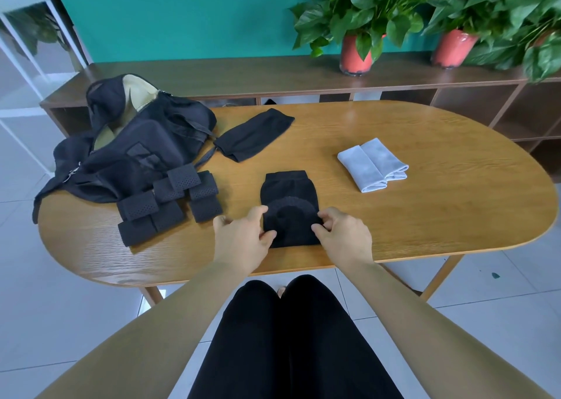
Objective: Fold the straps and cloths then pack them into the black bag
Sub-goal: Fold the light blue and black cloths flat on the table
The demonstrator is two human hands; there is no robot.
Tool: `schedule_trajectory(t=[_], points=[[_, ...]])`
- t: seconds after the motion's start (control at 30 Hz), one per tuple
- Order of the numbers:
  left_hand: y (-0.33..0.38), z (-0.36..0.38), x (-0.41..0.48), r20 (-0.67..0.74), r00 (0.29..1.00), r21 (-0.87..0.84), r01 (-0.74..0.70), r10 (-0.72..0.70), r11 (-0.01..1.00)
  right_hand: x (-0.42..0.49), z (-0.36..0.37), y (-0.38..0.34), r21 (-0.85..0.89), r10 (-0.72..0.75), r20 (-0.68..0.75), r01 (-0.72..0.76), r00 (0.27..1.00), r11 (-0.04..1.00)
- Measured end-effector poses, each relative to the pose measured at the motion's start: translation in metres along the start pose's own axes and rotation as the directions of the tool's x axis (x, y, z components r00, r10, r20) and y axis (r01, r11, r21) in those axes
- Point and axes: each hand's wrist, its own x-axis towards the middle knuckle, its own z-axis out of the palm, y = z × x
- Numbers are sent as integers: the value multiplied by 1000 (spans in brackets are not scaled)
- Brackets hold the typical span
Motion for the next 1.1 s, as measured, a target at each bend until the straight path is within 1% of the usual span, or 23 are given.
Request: schedule_trajectory(t=[0.13, 0.2, 0.27, 0.33, 0.4, 0.43, 0.47, 0.5, 0.53, 0.57, 0.67, 0.8, 0.9, 0.97, 1.03, 1.1], points=[[-1, 3, 1, -20, 999, 63, -31, 32, 998, 0, 5, 2, -24, -29, -42, 28, 999, 999], [-2, 2, 0, -76, 994, 114, -74, 83, 991, -1, 6, 1, -41, -43, -61, 40, 997, 998], [-3, 3, -2, -133, 971, 144, -178, 198, 973, -1, 7, 1, -53, -48, -72, 44, 996, 998], [-2, 5, -4, -160, 918, 135, -343, 362, 930, -3, 9, 2, -66, -85, -121, 77, 989, 995], [-3, 8, -6, -97, 853, 186, -491, 513, 851, -7, 10, 4, -128, -228, -207, 204, 952, 971], [-4, 9, -7, -44, 833, 215, -532, 552, 819, -9, 10, 6, -178, -324, -235, 287, 916, 941], [-5, 10, -9, 12, 826, 228, -551, 564, 803, -11, 11, 8, -227, -420, -222, 372, 880, 900], [-8, 12, -11, 64, 829, 236, -553, 555, 799, -14, 12, 10, -265, -506, -167, 456, 846, 850], [-10, 13, -12, 112, 838, 241, -544, 534, 804, -16, 13, 13, -294, -570, -94, 524, 816, 799], [-12, 13, -13, 159, 844, 256, -536, 512, 804, -19, 14, 16, -316, -598, -10, 565, 801, 762], [-13, 17, -17, 268, 835, 294, -546, 481, 785, -25, 16, 28, -379, -551, 211, 587, 808, 715], [-16, 19, -21, 314, 831, 259, -541, 460, 800, -28, 12, 31, -386, -485, 354, 597, 800, 703], [-16, 15, -19, 350, 825, 275, -544, 444, 793, -27, 6, 28, -374, -463, 413, 610, 784, 699], [-17, 12, -14, 336, 826, 281, -546, 452, 789, -25, 0, 23, -307, -462, 405, 593, 789, 744], [-17, 7, -6, 286, 834, 253, -541, 472, 802, -21, -6, 19, -213, -465, 363, 557, 808, 802], [-19, 1, 4, 229, 849, 226, -522, 476, 823, -12, -10, 15, -151, -470, 278, 522, 838, 840]])
